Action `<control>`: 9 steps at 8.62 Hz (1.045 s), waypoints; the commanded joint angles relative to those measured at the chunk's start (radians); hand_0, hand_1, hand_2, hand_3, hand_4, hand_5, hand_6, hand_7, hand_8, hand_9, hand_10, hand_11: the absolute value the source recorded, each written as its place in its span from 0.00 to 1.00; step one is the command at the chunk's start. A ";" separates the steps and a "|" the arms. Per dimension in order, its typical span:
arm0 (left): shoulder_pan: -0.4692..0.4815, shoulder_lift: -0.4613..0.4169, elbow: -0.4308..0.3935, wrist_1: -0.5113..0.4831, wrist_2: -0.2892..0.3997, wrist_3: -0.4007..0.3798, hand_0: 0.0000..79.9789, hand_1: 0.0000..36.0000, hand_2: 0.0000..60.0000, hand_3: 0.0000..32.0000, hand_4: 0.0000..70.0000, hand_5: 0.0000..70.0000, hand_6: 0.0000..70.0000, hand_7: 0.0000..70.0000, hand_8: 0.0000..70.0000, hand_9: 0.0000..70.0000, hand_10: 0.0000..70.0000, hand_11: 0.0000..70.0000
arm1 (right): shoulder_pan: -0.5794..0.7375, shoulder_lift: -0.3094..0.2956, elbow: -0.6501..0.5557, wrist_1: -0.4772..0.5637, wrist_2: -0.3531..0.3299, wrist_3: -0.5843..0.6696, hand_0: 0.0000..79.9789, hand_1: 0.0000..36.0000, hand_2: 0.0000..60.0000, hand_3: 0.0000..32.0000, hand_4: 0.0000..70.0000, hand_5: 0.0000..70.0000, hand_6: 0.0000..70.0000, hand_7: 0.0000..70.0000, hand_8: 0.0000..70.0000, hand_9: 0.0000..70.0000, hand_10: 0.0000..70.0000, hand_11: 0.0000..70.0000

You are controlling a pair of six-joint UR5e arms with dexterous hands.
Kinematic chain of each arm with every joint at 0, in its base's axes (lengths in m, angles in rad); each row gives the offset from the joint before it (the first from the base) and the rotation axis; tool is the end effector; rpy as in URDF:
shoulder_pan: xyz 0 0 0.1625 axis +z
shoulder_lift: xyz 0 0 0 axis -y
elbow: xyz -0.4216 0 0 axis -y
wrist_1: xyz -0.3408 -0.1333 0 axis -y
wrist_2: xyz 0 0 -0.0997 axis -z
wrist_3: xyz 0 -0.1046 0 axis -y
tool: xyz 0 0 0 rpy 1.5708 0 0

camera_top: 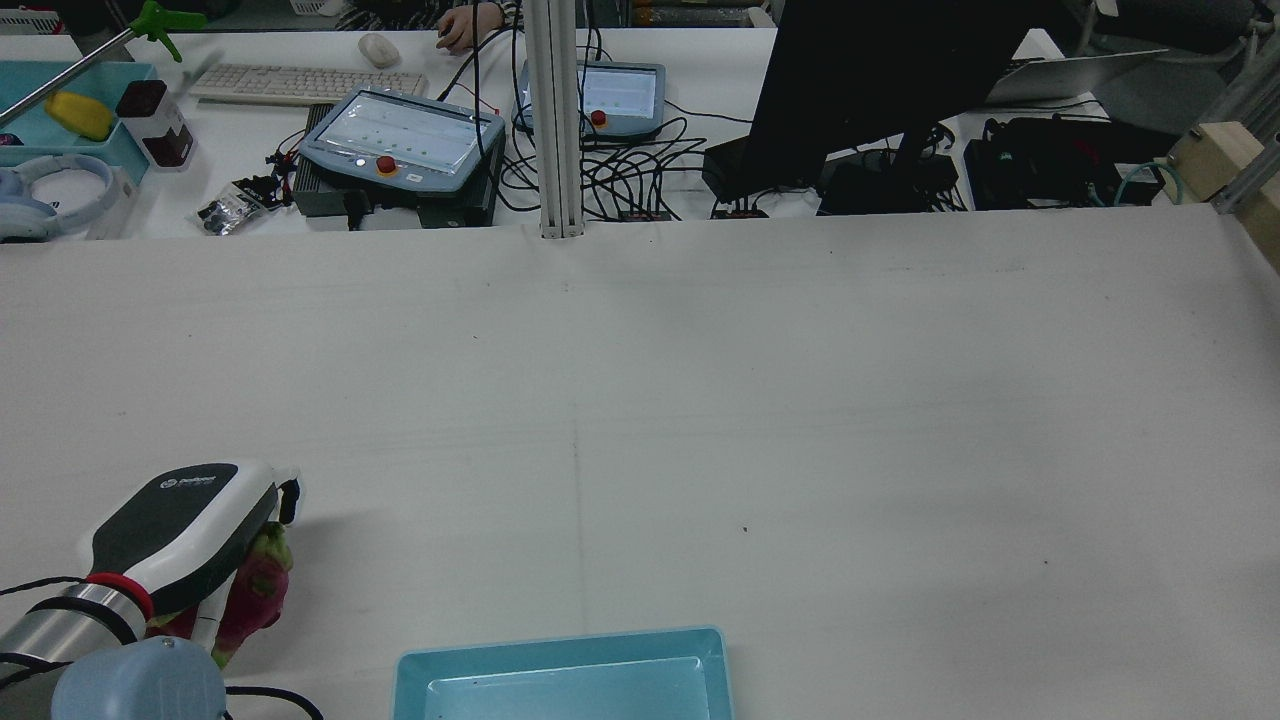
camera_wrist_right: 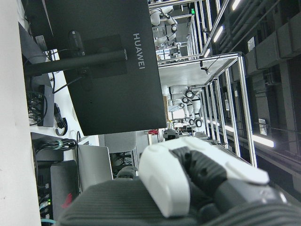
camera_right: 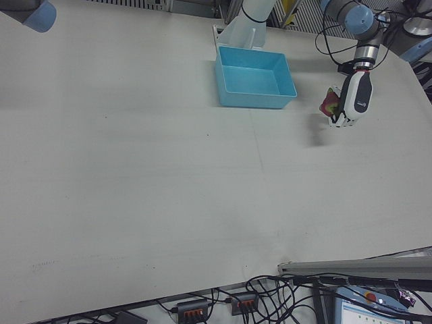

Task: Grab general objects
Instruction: 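Lift the dragon fruit and carry it over the blue tray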

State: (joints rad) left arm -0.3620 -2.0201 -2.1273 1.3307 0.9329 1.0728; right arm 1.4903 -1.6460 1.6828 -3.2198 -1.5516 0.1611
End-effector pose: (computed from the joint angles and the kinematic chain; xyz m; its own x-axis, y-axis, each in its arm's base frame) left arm 0.3173 -0.3293 0.3757 -0.1257 -0.3627 -0.9234 0.8562 0.4304 -0.2857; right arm 0.1020 -0.4188 0.6743 -0.9857 0.0539 -0.1595 0.1568 -0.0506 -0.9863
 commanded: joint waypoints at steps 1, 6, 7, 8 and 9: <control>-0.191 -0.072 -0.008 -0.299 0.469 0.093 1.00 1.00 1.00 0.53 0.11 1.00 0.79 1.00 1.00 1.00 1.00 1.00 | 0.001 0.000 0.000 0.000 0.001 0.000 0.00 0.00 0.00 0.00 0.00 0.00 0.00 0.00 0.00 0.00 0.00 0.00; -0.433 -0.223 0.017 -0.496 1.115 0.065 1.00 1.00 1.00 0.26 0.31 1.00 0.99 1.00 1.00 1.00 1.00 1.00 | 0.001 0.000 0.000 0.000 -0.001 0.000 0.00 0.00 0.00 0.00 0.00 0.00 0.00 0.00 0.00 0.00 0.00 0.00; -0.323 -0.223 -0.017 -0.495 1.113 0.065 1.00 1.00 1.00 0.15 0.40 1.00 1.00 1.00 1.00 1.00 1.00 1.00 | -0.001 0.000 0.000 0.000 0.001 0.000 0.00 0.00 0.00 0.00 0.00 0.00 0.00 0.00 0.00 0.00 0.00 0.00; -0.226 -0.226 -0.042 -0.496 1.098 0.062 1.00 1.00 1.00 0.14 0.42 1.00 1.00 1.00 1.00 1.00 1.00 1.00 | 0.001 0.000 0.000 0.000 0.001 0.000 0.00 0.00 0.00 0.00 0.00 0.00 0.00 0.00 0.00 0.00 0.00 0.00; -0.195 -0.230 -0.060 -0.496 1.094 0.050 1.00 1.00 1.00 0.14 0.43 1.00 1.00 1.00 1.00 1.00 1.00 1.00 | 0.001 0.000 0.000 0.000 -0.001 0.000 0.00 0.00 0.00 0.00 0.00 0.00 0.00 0.00 0.00 0.00 0.00 0.00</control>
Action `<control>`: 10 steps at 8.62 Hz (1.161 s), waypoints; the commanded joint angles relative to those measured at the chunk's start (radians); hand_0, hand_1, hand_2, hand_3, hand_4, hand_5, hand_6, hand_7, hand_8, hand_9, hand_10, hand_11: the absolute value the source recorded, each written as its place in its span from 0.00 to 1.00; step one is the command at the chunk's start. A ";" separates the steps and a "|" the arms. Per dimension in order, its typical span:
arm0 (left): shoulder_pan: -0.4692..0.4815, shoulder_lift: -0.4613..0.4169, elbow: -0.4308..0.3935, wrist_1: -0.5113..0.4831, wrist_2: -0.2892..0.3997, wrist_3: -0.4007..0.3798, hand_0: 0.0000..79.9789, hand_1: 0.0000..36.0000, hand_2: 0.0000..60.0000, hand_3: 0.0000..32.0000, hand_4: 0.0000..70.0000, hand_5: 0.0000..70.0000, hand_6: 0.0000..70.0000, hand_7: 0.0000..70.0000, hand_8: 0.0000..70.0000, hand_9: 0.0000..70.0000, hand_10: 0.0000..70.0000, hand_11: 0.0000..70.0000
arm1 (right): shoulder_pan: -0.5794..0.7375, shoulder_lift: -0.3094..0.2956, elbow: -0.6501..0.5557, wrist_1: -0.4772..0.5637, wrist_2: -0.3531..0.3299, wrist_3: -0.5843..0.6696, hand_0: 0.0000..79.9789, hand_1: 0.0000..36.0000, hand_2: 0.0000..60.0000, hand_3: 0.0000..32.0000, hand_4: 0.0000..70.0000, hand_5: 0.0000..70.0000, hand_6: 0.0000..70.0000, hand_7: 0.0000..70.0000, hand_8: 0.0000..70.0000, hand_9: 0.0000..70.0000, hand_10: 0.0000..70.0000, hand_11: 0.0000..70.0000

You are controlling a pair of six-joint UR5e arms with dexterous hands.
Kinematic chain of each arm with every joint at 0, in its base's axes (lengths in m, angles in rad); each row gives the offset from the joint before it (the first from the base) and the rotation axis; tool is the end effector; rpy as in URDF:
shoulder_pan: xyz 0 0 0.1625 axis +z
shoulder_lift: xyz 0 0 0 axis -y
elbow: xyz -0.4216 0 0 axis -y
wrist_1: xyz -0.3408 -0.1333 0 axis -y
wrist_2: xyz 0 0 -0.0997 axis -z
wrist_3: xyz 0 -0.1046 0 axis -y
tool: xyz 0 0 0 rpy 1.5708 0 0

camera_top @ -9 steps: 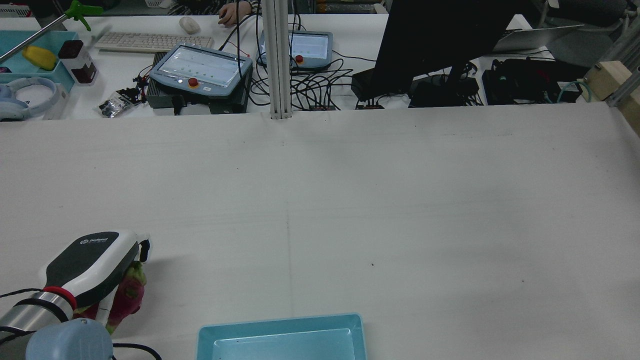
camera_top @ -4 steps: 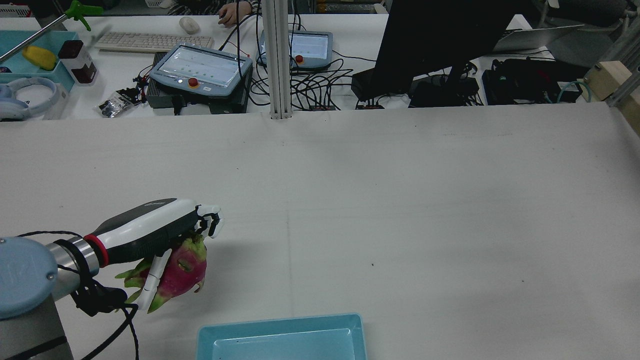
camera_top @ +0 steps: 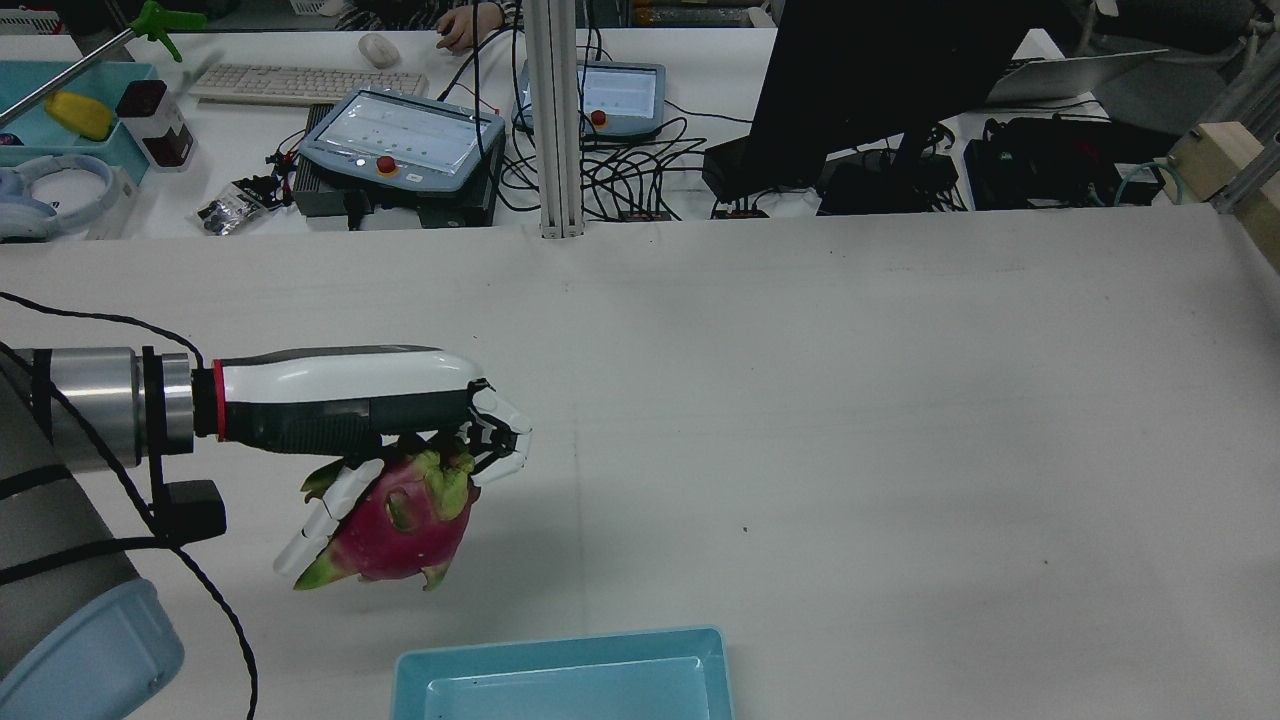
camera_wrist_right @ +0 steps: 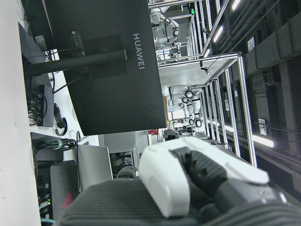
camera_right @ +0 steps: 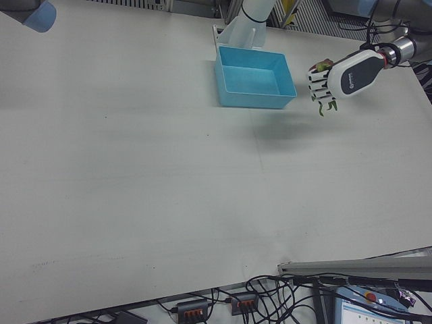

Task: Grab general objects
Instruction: 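Lift the dragon fruit and carry it over the blue tray, then lower the fruit into the tray and open the left hand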

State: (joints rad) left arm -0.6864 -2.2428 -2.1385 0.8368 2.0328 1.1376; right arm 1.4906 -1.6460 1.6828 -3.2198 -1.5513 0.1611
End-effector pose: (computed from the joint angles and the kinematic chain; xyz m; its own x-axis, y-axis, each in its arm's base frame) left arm 0.3307 -0.3830 0.2251 -0.3803 -0.1742 -0.9083 0.0997 0.9687 -0.2275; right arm 0.1021 -0.4188 0.6743 -0.9858 0.0533 -0.1595 0.1568 -0.0505 -0.9863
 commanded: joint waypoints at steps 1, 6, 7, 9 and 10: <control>0.168 -0.020 -0.070 -0.010 -0.012 -0.050 1.00 1.00 1.00 0.11 0.46 1.00 1.00 1.00 1.00 1.00 1.00 1.00 | 0.000 0.000 0.000 0.000 0.000 0.000 0.00 0.00 0.00 0.00 0.00 0.00 0.00 0.00 0.00 0.00 0.00 0.00; 0.183 0.003 -0.055 -0.085 -0.011 -0.124 1.00 0.75 0.00 0.27 0.23 1.00 0.19 0.49 0.37 0.30 0.21 0.34 | 0.000 0.000 0.000 0.000 -0.001 0.000 0.00 0.00 0.00 0.00 0.00 0.00 0.00 0.00 0.00 0.00 0.00 0.00; 0.192 0.026 -0.058 -0.105 -0.013 -0.124 0.82 0.46 0.00 0.40 0.08 1.00 0.07 0.24 0.24 0.11 0.11 0.19 | 0.000 0.000 0.000 0.000 -0.001 0.000 0.00 0.00 0.00 0.00 0.00 0.00 0.00 0.00 0.00 0.00 0.00 0.00; 0.196 0.078 -0.060 -0.152 -0.019 -0.124 0.79 0.42 0.00 0.48 0.10 0.97 0.04 0.14 0.18 0.04 0.07 0.12 | 0.000 0.000 0.000 0.000 0.000 0.000 0.00 0.00 0.00 0.00 0.00 0.00 0.00 0.00 0.00 0.00 0.00 0.00; 0.193 0.097 -0.061 -0.160 -0.023 -0.124 0.92 0.65 0.00 0.74 0.00 0.84 0.01 0.11 0.01 0.03 0.09 0.18 | 0.000 0.000 0.000 0.000 -0.001 0.000 0.00 0.00 0.00 0.00 0.00 0.00 0.00 0.00 0.00 0.00 0.00 0.00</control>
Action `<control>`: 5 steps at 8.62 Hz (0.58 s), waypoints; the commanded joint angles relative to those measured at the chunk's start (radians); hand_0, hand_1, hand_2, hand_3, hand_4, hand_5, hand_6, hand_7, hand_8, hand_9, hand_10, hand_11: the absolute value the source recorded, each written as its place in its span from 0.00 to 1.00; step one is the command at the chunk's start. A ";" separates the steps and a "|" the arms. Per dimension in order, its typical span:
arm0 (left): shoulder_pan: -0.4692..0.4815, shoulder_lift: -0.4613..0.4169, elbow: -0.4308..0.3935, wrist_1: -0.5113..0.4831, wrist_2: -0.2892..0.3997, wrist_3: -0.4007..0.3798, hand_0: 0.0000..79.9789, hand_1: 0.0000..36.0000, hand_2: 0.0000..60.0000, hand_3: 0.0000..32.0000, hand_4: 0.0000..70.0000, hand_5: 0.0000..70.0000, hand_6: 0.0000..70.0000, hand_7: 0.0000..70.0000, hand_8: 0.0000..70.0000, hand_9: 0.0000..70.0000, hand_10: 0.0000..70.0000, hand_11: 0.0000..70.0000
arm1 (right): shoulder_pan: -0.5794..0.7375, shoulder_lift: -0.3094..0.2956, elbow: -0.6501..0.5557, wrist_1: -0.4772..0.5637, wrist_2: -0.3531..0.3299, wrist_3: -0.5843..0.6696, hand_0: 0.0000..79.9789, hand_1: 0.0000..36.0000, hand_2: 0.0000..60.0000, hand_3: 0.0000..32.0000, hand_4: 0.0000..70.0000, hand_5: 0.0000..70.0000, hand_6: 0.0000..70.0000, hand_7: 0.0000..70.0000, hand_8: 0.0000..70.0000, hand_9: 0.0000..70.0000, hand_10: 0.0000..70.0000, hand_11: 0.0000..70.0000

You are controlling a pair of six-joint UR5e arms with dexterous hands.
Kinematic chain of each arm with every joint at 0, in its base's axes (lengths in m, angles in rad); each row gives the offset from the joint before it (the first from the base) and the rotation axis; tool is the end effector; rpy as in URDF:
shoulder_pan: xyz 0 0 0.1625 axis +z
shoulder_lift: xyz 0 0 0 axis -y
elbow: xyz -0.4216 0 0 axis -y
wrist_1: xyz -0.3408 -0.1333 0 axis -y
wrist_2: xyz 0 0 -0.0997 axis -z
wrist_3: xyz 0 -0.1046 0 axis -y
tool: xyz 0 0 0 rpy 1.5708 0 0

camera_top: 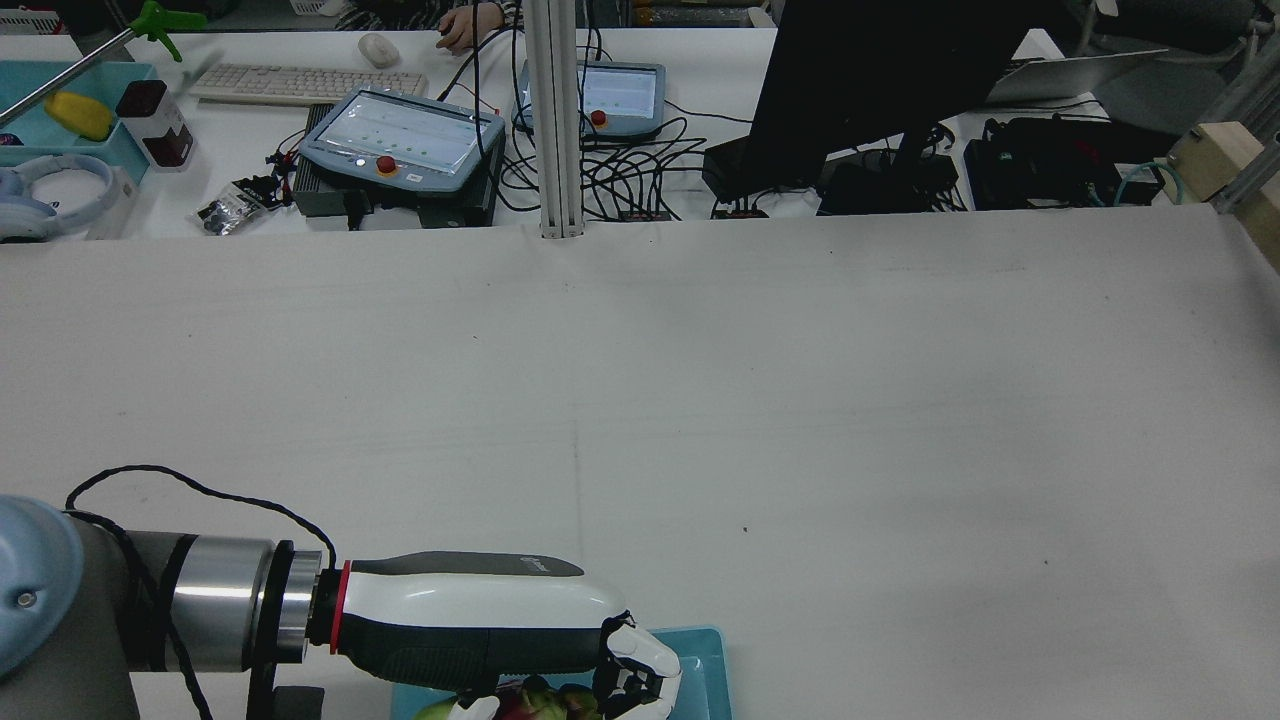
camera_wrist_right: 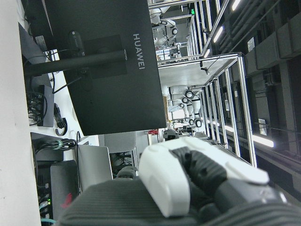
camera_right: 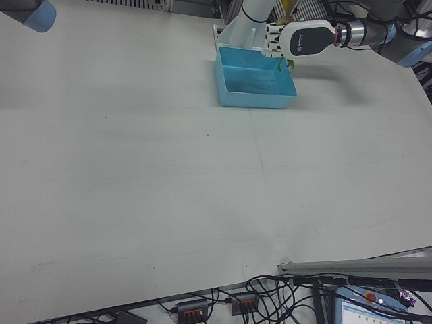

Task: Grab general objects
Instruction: 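Lower the fruit into the tray and open the left hand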

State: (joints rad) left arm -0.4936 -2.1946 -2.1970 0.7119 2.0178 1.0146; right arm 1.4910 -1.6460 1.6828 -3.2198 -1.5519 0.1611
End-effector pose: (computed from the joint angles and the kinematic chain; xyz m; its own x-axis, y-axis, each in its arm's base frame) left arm 0.3861 -0.3078 0.2186 -0.4363 -0.3059 -0.8462 -0.1530 0.9520 -0.2652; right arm 0.1022 -0.4187 0.6743 -0.9857 0.0535 -0.1595 0.1568 -0.0505 -0.9863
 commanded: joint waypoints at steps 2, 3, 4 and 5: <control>-0.025 0.107 -0.006 -0.037 -0.037 -0.002 0.84 0.60 0.00 0.71 0.00 0.73 0.00 0.09 0.00 0.01 0.06 0.14 | 0.000 0.000 0.000 0.000 0.001 0.000 0.00 0.00 0.00 0.00 0.00 0.00 0.00 0.00 0.00 0.00 0.00 0.00; -0.105 0.134 -0.001 -0.040 -0.040 -0.031 0.82 0.57 0.00 0.88 0.00 0.82 0.00 0.10 0.00 0.02 0.08 0.16 | 0.000 0.000 0.000 0.000 0.001 0.000 0.00 0.00 0.00 0.00 0.00 0.00 0.00 0.00 0.00 0.00 0.00 0.00; -0.237 0.157 0.041 -0.083 -0.039 -0.086 0.71 0.28 0.00 0.77 0.00 0.99 0.00 0.19 0.18 0.06 0.04 0.07 | 0.000 0.000 0.000 0.000 0.001 0.000 0.00 0.00 0.00 0.00 0.00 0.00 0.00 0.00 0.00 0.00 0.00 0.00; -0.360 0.161 0.156 -0.160 -0.028 -0.131 0.73 0.29 0.00 0.72 0.10 1.00 0.06 0.34 0.23 0.11 0.10 0.16 | 0.000 0.000 0.000 0.000 0.000 0.000 0.00 0.00 0.00 0.00 0.00 0.00 0.00 0.00 0.00 0.00 0.00 0.00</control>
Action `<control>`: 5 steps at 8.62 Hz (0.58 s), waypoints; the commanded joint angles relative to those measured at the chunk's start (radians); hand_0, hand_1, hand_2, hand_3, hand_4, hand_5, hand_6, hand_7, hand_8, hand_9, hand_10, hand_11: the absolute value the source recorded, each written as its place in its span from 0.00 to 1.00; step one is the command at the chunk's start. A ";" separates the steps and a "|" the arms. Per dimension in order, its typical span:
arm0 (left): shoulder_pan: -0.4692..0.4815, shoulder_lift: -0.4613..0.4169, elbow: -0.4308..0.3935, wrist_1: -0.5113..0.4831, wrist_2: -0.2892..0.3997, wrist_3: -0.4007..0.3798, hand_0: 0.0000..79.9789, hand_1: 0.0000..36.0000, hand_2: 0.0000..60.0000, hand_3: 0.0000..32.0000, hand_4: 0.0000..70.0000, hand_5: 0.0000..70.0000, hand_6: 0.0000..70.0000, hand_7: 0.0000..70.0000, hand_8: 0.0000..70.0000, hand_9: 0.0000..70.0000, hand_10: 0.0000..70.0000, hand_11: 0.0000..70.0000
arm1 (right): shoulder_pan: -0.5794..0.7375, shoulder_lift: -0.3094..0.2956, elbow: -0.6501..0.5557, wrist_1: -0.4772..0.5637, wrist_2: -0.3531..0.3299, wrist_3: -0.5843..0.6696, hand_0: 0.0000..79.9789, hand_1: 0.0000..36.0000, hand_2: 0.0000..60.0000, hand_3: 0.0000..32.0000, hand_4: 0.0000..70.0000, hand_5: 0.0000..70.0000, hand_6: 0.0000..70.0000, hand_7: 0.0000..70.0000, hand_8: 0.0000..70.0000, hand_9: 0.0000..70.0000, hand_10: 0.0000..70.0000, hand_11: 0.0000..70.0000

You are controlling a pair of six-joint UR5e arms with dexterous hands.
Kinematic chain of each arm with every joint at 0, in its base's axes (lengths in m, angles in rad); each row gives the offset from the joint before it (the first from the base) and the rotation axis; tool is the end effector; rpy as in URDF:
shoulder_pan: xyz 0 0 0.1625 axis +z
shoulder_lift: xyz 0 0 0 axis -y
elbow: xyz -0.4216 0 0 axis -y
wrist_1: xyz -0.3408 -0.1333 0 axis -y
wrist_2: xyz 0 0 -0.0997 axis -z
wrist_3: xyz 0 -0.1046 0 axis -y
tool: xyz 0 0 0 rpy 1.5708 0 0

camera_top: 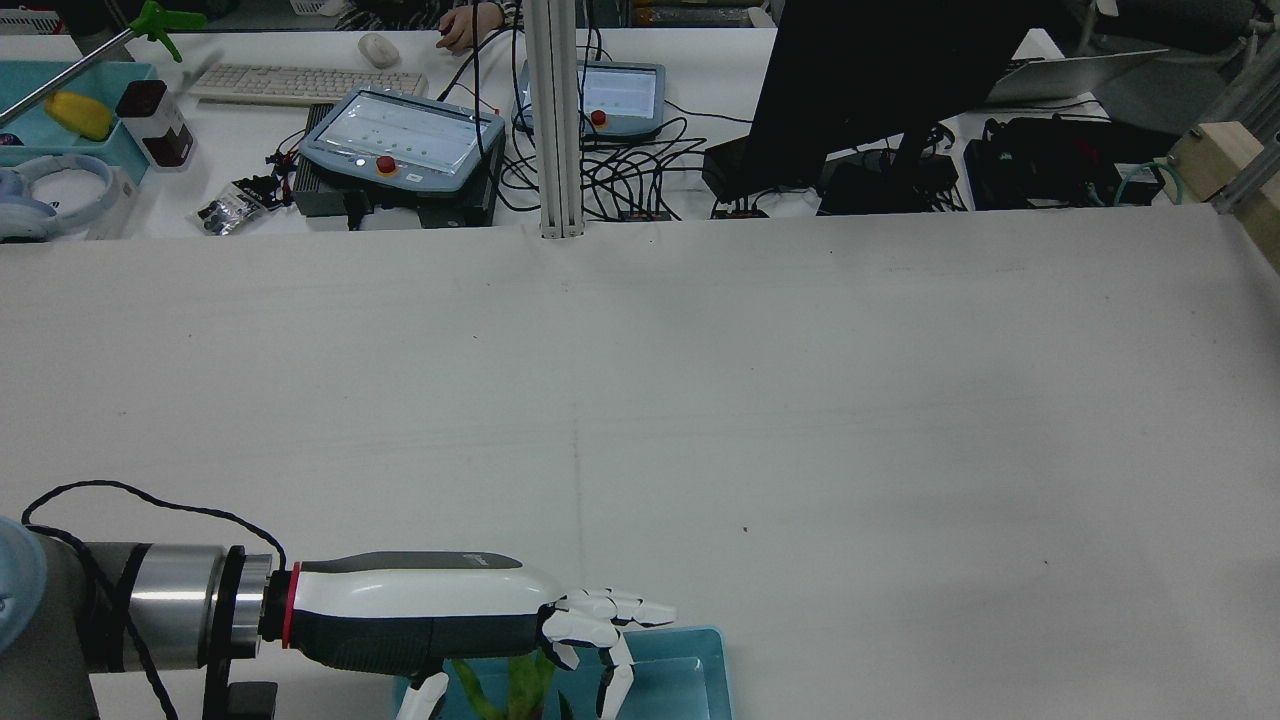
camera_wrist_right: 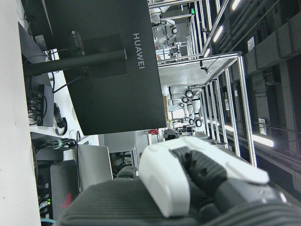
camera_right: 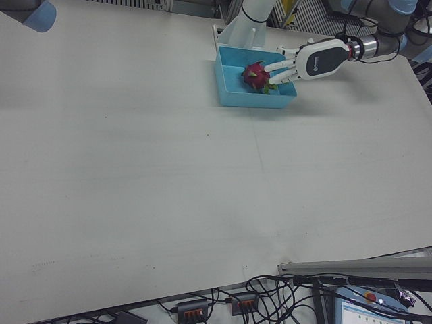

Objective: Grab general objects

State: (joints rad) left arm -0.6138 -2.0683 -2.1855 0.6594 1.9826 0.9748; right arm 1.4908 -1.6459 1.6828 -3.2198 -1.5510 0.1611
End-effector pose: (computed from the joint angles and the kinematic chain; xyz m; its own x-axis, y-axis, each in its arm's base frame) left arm 0.3413 -0.3523 0.2751 -0.4271 -0.3283 -0.8425 -0.0074 0.9330 -0.3598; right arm 0.1022 -0.4188 0.6743 -0.9858 0.0528 -0.1595 0.1569 -0.0503 -0.9863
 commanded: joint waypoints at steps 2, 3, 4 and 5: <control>-0.396 0.034 0.287 -0.187 -0.028 -0.160 1.00 0.57 0.00 0.09 0.39 1.00 0.31 0.58 0.37 0.28 0.26 0.40 | 0.000 0.000 0.000 0.000 0.000 0.000 0.00 0.00 0.00 0.00 0.00 0.00 0.00 0.00 0.00 0.00 0.00 0.00; -0.500 0.034 0.312 -0.219 -0.091 -0.204 1.00 0.58 0.00 0.00 0.49 1.00 0.41 0.61 0.39 0.29 0.24 0.37 | 0.000 0.000 0.000 0.000 0.000 0.000 0.00 0.00 0.00 0.00 0.00 0.00 0.00 0.00 0.00 0.00 0.00 0.00; -0.567 0.062 0.319 -0.259 -0.179 -0.275 1.00 0.52 0.00 0.00 0.50 1.00 0.42 0.58 0.39 0.28 0.22 0.34 | 0.000 0.000 0.000 0.000 -0.001 0.000 0.00 0.00 0.00 0.00 0.00 0.00 0.00 0.00 0.00 0.00 0.00 0.00; -0.586 0.068 0.340 -0.261 -0.255 -0.287 0.96 0.45 0.00 0.00 0.53 1.00 0.43 0.57 0.38 0.26 0.16 0.26 | -0.001 0.000 0.000 0.000 -0.001 0.000 0.00 0.00 0.00 0.00 0.00 0.00 0.00 0.00 0.00 0.00 0.00 0.00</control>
State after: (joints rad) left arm -1.0952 -2.0242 -1.8894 0.4419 1.8788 0.7635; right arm 1.4908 -1.6460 1.6828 -3.2199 -1.5513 0.1611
